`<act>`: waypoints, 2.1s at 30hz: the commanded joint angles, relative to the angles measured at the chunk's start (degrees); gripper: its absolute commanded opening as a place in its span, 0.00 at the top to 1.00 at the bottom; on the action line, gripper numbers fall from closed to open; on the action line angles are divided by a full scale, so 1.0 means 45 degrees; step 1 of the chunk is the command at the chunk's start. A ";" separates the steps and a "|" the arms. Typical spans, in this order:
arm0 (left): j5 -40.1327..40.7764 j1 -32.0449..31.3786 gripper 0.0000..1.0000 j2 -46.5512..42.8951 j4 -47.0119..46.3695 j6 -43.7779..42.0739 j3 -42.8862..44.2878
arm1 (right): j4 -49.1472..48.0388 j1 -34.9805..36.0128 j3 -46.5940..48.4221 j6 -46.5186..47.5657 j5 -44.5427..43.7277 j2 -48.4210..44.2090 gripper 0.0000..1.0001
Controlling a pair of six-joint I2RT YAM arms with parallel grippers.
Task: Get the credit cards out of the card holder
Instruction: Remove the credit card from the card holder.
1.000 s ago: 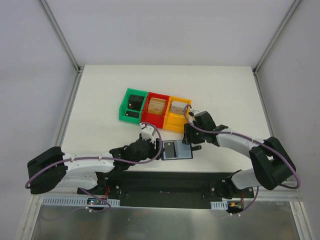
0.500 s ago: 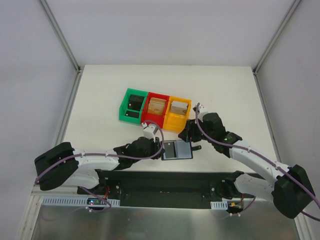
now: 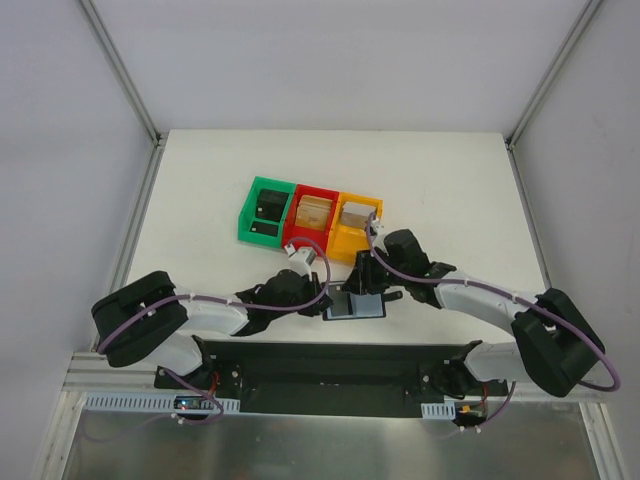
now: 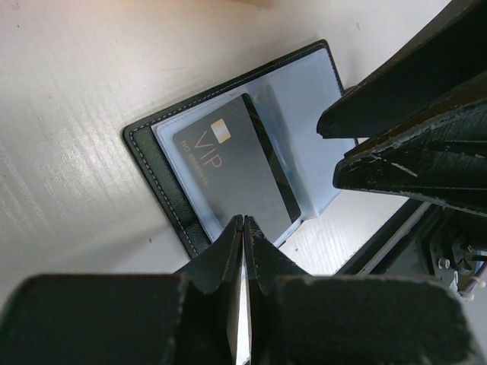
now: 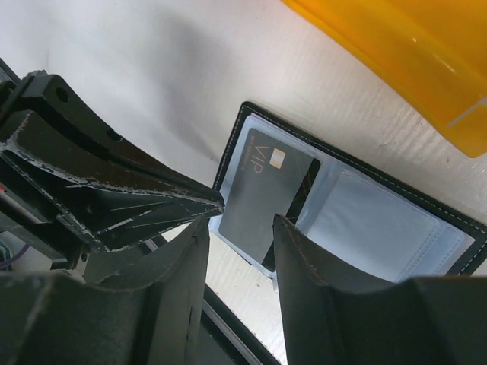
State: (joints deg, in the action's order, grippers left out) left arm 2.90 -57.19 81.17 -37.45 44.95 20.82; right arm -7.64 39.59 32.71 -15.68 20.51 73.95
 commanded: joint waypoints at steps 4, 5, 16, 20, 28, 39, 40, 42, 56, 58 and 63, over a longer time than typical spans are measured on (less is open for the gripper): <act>-0.0331 0.0189 1.00 0.0849 -0.0058 0.0441 0.0588 | -0.0744 0.0205 -0.0061 -0.0129 -0.0027 0.0909 0.61; -0.0292 0.0189 1.00 0.0947 0.0060 0.0460 0.0627 | -0.0725 0.0205 -0.0120 -0.0109 -0.0066 0.0948 0.61; 0.0235 0.0247 1.00 0.1319 0.0783 0.0988 0.0647 | -0.0646 0.0205 -0.0491 0.0126 -0.0280 0.1613 0.63; 0.0392 0.0248 1.00 0.1299 0.1018 0.1047 0.0647 | -0.0627 0.0186 -0.0706 0.0203 -0.0437 0.1457 0.64; 0.0392 0.0248 1.00 0.1377 0.1096 0.1125 0.0647 | -0.0802 0.0186 -0.1058 0.0165 -0.0418 0.1359 0.69; 0.0450 0.0267 1.00 0.1396 0.1252 0.1125 0.0588 | -0.1211 -0.0165 -0.1545 -0.0186 -0.0224 0.1456 0.65; 0.0450 0.0267 1.00 0.1435 0.1252 0.1125 0.0608 | -0.1445 -0.0224 -0.1681 -0.0322 -0.0048 0.1476 0.65; 0.0431 0.0248 1.00 0.1514 0.1252 0.1164 0.0627 | -0.1933 -0.0341 -0.1877 -0.0635 0.0226 0.1476 0.63; 0.0509 0.0267 1.00 0.1709 0.1291 0.1124 0.0628 | -0.3614 -0.1025 -0.2756 -0.2178 0.1359 0.1515 0.55; 0.0509 0.0267 1.00 0.1729 0.1311 0.1105 0.0628 | -0.3790 -0.1064 -0.2815 -0.2335 0.1496 0.1573 0.55; 0.0411 0.0267 1.00 0.1846 0.1292 0.1047 0.0725 | -0.4570 -0.1084 -0.2913 -0.2803 0.1847 0.1905 0.56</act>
State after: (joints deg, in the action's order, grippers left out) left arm 3.51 -56.86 87.44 -36.49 50.43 23.99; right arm -26.81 34.98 20.86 -26.46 27.40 80.79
